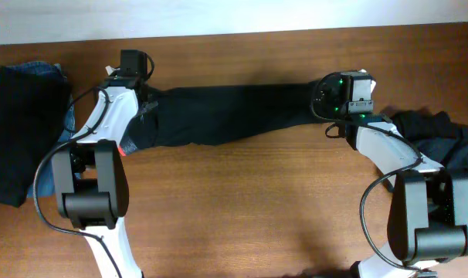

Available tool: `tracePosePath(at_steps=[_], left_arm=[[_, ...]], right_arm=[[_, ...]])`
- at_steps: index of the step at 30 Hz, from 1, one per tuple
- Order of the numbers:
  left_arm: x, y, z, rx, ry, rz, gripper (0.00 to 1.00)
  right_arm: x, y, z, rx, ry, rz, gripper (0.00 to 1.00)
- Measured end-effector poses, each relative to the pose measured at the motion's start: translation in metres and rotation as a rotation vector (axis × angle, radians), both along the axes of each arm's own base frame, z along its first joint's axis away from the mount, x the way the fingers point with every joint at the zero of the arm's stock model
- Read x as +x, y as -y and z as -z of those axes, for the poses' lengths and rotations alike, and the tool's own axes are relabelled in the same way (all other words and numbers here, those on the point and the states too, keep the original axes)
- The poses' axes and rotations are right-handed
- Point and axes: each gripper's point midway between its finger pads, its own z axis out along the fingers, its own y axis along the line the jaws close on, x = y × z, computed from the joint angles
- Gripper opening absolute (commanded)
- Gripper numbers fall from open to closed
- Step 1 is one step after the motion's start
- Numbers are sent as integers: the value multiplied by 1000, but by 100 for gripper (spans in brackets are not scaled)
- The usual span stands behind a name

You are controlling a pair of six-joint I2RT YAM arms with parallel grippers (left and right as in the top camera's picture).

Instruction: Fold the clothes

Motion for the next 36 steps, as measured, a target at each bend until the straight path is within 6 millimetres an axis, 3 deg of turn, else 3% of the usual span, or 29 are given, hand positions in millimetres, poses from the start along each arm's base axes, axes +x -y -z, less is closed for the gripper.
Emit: tracePosePath(at_steps=[8, 11, 12, 21, 25, 26, 28, 29, 30, 36], left_arm=[[-3, 0, 14, 2, -32, 3, 17], [-2, 0, 14, 3, -30, 3, 6], [-1, 0, 14, 3, -24, 5, 1], [10, 2, 9, 1, 21, 9, 0], [14, 4, -5, 3, 20, 18, 0], [22, 5, -18, 6, 34, 36, 5], [34, 7, -43, 15, 63, 86, 36], [35, 8, -48, 22, 58, 105, 45], [31, 8, -50, 29, 33, 125, 49], [11, 15, -39, 15, -84, 225, 48]], right_arm=[[0, 0, 0, 0, -2, 0, 99], [0, 0, 0, 1, -2, 0, 99], [0, 0, 0, 0, -2, 0, 99], [0, 0, 0, 0, -2, 0, 99], [0, 0, 0, 0, -3, 1, 99], [-1, 0, 1, 0, -3, 0, 99], [0, 0, 0, 0, -3, 0, 99], [-1, 0, 1, 0, -3, 0, 99], [-1, 0, 1, 1, -3, 0, 99], [-1, 0, 1, 0, -6, 0, 99]])
